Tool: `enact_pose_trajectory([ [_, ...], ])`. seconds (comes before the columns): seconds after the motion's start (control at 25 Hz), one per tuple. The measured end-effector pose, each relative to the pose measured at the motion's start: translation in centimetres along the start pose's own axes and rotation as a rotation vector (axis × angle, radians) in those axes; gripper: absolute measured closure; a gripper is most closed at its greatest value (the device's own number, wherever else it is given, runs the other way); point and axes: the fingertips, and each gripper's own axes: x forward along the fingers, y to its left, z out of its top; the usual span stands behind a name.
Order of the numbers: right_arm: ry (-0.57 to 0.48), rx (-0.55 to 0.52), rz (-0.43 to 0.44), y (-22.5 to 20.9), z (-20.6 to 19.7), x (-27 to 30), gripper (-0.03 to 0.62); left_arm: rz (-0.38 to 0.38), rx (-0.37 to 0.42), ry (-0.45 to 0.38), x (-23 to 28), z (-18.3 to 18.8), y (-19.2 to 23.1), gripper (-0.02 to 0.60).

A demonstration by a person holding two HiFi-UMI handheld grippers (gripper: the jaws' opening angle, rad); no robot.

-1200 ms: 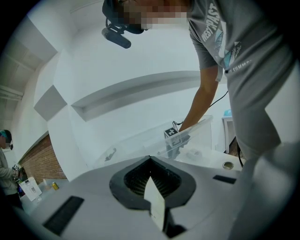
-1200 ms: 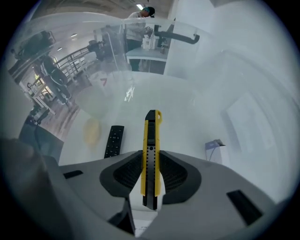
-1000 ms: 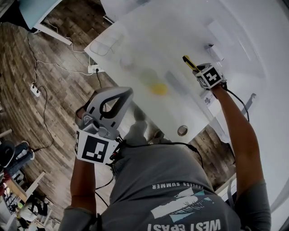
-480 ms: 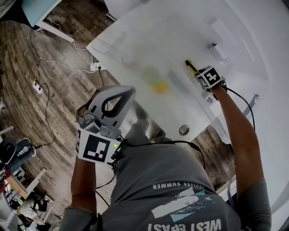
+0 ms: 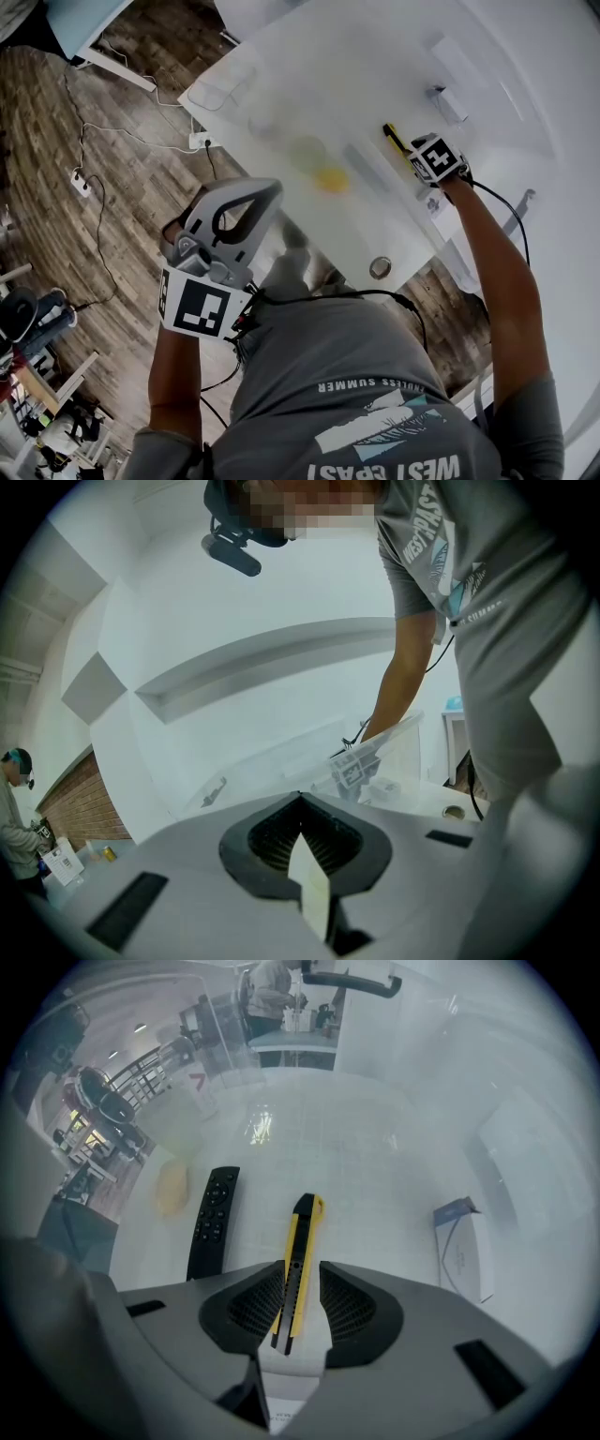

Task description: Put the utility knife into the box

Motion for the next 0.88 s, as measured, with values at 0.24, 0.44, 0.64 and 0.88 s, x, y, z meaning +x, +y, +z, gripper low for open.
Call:
enact_pose_trajectory([
  [0.24, -0.158, -0.092, -0.069, 0.4, 4.1, -5.9, 0.489, 0.012, 0.002, -0.037, 0.2, 1.6, -1.0, 0.574],
  [0.44, -0.379, -0.134, -0.134, 1.9, 7.9, -14.5, 0.582, 0.005, 0.027, -0.059, 0.3, 3.6, -2.1, 0.574],
  [0.64, -0.570, -0.195, -0.166, 5.1, 9.6, -22.7, 0.583, -0.010, 0.058, -0.062, 0.6, 5.3, -3.7, 0.574],
  [0.88, -0.755, -0.294, -0.244, 9.4, 10.6, -32.5, 0.583, -0.024, 0.101, -0.063, 0.0, 7.4, -5.0, 0.574],
])
